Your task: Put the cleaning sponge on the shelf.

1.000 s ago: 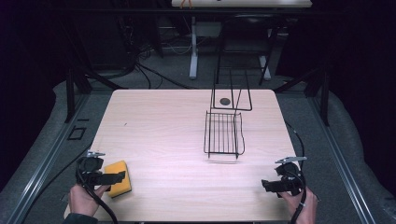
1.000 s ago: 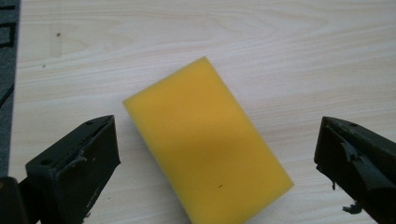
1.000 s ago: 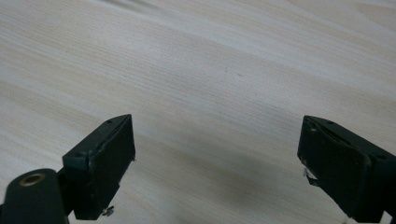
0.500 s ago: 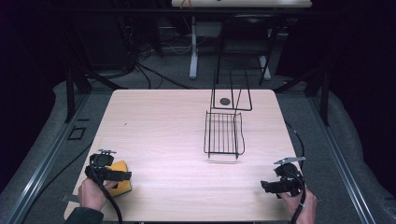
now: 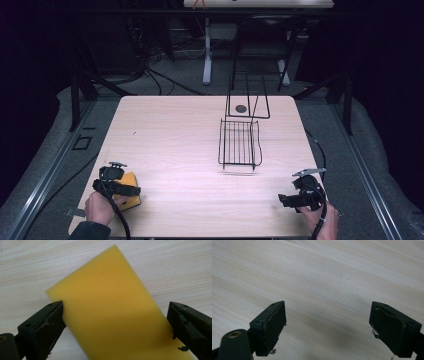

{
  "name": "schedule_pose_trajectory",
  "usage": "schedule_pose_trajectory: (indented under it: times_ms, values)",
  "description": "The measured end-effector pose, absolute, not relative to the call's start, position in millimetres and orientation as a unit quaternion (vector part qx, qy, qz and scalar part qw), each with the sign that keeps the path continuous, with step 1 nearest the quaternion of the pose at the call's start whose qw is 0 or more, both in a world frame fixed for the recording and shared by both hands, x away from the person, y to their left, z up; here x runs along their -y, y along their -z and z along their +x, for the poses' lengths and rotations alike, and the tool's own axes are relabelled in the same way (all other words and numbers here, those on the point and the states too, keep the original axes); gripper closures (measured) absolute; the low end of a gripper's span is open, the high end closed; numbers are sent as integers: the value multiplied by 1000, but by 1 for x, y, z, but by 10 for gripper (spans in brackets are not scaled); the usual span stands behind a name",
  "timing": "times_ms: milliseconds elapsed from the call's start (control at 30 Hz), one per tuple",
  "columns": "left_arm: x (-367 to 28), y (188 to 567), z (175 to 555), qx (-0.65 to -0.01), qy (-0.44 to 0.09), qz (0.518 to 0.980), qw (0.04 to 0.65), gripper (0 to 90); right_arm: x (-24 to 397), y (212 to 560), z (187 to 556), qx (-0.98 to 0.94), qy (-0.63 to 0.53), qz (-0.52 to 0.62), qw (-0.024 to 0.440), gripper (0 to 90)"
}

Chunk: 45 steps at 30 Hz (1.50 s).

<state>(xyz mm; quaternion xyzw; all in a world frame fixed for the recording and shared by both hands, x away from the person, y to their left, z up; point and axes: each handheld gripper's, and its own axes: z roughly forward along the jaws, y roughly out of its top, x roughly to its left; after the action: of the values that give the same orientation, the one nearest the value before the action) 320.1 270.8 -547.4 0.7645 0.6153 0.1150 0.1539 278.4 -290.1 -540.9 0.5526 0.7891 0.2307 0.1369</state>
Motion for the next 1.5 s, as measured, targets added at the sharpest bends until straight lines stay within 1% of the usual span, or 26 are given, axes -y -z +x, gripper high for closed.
schedule_pose_trajectory:
  times_ms: [167, 267, 533, 900, 1067, 1500]
  values:
    - [-271, 547, 318, -607, -121, 769, 159, 116, 289, 541, 278, -791, -231, 551, 136, 137]
    - [-272, 547, 318, -605, -121, 771, 160, 149, 289, 541, 279, -791, -230, 550, 136, 138]
    - [-273, 544, 316, -598, -124, 774, 168, 197, 290, 539, 278, -790, -230, 551, 140, 138]
    - [-267, 532, 312, -569, -136, 790, 183, 203, 291, 539, 278, -790, -230, 550, 141, 139]
    - [-261, 528, 310, -536, -139, 811, 188, 203, 291, 538, 278, -793, -225, 548, 140, 139]
    - [-251, 520, 314, -506, -137, 825, 210, 206, 287, 539, 279, -797, -225, 542, 141, 139]
